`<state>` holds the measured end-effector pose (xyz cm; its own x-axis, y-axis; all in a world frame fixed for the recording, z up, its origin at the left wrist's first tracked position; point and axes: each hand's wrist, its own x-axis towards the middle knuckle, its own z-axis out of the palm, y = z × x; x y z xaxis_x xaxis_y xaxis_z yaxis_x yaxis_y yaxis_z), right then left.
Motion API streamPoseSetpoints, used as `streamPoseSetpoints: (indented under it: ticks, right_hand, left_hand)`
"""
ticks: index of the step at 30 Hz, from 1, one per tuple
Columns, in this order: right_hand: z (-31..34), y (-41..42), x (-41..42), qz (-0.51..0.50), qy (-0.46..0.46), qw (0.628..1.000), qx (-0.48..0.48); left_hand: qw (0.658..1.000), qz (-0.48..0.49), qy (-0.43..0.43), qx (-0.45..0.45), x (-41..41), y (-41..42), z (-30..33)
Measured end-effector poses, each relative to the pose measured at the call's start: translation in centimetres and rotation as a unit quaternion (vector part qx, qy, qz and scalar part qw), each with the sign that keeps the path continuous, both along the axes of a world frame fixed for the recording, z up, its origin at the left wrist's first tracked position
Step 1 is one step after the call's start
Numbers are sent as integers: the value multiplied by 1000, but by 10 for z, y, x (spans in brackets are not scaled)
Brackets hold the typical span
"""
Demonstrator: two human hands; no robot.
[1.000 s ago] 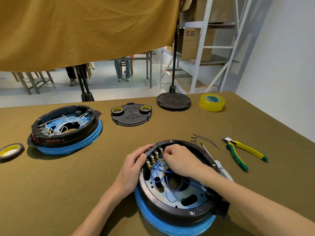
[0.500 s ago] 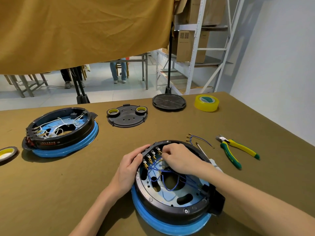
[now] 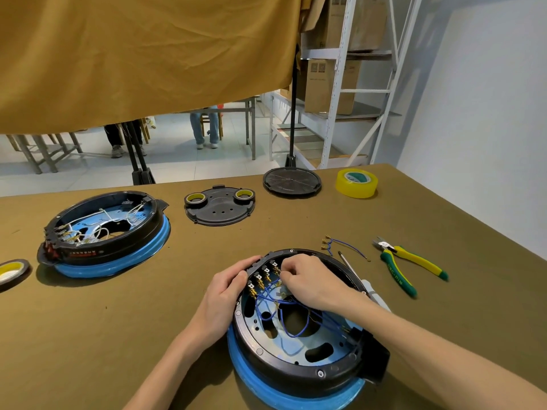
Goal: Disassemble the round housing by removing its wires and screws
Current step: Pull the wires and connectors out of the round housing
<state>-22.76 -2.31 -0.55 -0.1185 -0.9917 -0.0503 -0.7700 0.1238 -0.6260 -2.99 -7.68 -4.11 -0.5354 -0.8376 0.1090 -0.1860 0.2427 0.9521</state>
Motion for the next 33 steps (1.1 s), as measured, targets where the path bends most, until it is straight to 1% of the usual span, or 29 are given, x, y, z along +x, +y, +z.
streamPoseSetpoints:
  ticks: [3, 9, 12, 17, 19, 22, 25, 26, 30, 33]
  right_hand:
    - [0, 1, -1, -6, -20, 1000, -3]
    - [-2, 3, -5, -23, -20, 999, -29]
    - [-4, 9, -8, 7, -3, 1000, -16]
    - [-5, 8, 1, 5, -2, 996, -87]
    - [-5, 9, 2, 6, -35, 994, -104]
    - [-1, 9, -1, 4, -126, 984, -127]
    - [2, 8, 0, 14, -192, 971, -141]
    - [2, 7, 1, 17, -213, 966, -145]
    - [6, 5, 2, 27, -288, 946, -148]
    - [8, 6, 1, 47, -340, 929, -136]
  left_hand:
    - [1000, -2, 1, 0, 0, -1, -1]
    - [1000, -7, -1, -1, 1, -3, -3]
    - [1000, 1, 7, -1, -1, -3, -4]
    - [1000, 2, 21, 10, -1, 0, -2]
    - [1000, -1, 20, 5, 0, 0, -2]
    - [999, 12, 16, -27, 0, 0, 1]
    - [990, 72, -12, -118, 1, 0, 10]
    - [987, 76, -13, -138, 1, 0, 13]
    - [984, 48, -22, -168, -8, 6, 29]
    - [982, 68, 20, -176, -20, 9, 36]
